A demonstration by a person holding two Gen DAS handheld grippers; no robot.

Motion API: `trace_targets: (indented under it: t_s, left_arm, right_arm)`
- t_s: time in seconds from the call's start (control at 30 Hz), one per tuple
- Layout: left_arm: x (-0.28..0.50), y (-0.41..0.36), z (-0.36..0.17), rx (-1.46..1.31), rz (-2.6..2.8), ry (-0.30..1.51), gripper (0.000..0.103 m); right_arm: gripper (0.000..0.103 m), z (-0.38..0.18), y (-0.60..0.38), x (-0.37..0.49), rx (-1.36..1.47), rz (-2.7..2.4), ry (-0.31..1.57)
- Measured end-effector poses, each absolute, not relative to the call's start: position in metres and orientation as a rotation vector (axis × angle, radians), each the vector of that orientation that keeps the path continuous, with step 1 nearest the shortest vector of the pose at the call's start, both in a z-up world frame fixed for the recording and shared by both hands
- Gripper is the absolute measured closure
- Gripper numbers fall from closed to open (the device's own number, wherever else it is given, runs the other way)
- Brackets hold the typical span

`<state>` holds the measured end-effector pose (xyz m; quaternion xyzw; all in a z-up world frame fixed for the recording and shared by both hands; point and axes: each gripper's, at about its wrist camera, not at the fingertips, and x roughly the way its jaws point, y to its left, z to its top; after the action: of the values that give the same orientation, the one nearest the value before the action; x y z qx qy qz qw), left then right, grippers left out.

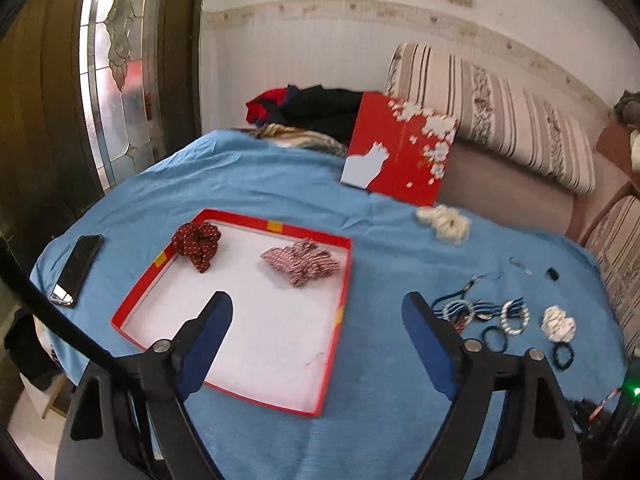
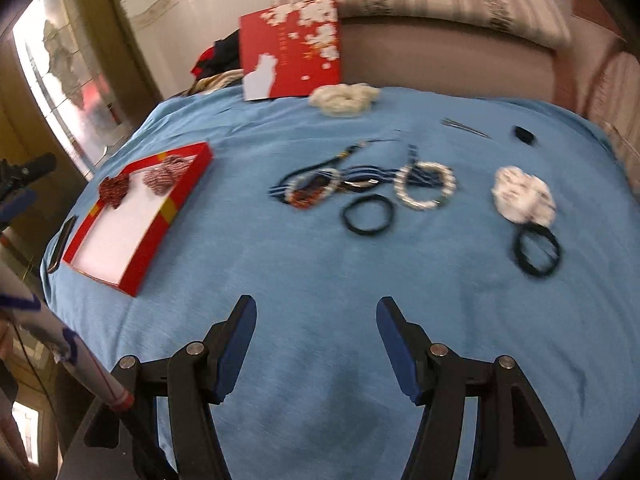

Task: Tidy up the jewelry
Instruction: 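Withdraw both open tools from the tray back toward the jewelry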

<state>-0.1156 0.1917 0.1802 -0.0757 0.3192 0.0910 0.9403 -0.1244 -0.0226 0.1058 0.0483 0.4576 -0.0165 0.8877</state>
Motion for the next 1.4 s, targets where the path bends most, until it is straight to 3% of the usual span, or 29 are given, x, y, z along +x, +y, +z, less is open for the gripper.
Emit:
trace_targets:
  t_s: [0.7,1.4]
  left_arm:
    - [-0.140,0.106,0.140,0.008,0.161,0.810,0.015]
    - [-0.128,0.095,0.118,0.062,0.142,0.869,0.015]
  right_arm:
    - [0.034,0.095,-0.069,-0.165,0.182,-0.133,0.932]
    - [0.034,0.081,-0.075,-0.160,0.191,-0.164,0.961]
